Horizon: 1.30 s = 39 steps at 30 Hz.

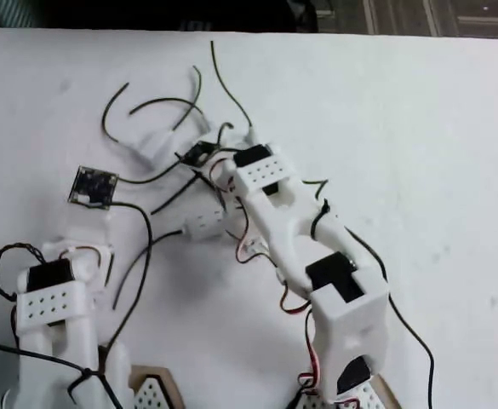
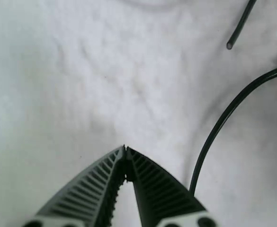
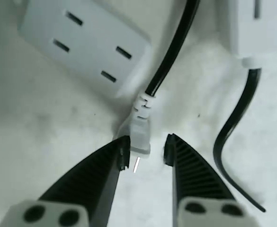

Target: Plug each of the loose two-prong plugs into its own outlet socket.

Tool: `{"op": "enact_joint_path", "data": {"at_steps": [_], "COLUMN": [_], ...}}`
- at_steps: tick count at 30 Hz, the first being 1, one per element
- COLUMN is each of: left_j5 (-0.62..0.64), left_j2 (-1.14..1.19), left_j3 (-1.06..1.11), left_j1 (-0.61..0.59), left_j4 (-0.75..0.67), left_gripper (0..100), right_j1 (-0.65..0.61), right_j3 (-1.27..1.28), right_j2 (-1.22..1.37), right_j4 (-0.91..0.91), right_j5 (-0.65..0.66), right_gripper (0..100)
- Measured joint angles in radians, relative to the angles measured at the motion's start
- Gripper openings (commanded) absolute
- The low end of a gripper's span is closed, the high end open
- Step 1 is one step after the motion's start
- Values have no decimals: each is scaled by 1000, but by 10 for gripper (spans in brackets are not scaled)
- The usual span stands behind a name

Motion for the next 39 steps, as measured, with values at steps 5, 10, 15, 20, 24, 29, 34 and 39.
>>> {"op": "enact_joint_path", "data": {"at_steps": [5,10,15,20,24,29,34,39], "left_j5": [0,0,0,0,0,0,0,0], "left_j2": [0,0,-2,-2,-2,-2,-2,-2], "left_j3": [0,0,0,0,0,0,0,0], "left_j1": [0,0,0,0,0,0,0,0], "left_j4": [0,0,0,0,0,0,0,0], "left_gripper": [27,27,27,27,27,27,27,27], "right_j1": [-32,-63,-63,-34,-15,-21,-64,-78], "right_j3": [-6,-3,-3,-9,-15,-64,-107,-107], "right_j2": [29,32,32,32,32,37,37,37], "right_j4": [-9,-2,-2,-2,15,138,209,218], "right_j5": [-26,-43,-43,-43,-43,-41,-44,-48], "right_gripper": [123,123,115,79,139,152,152,152]}}
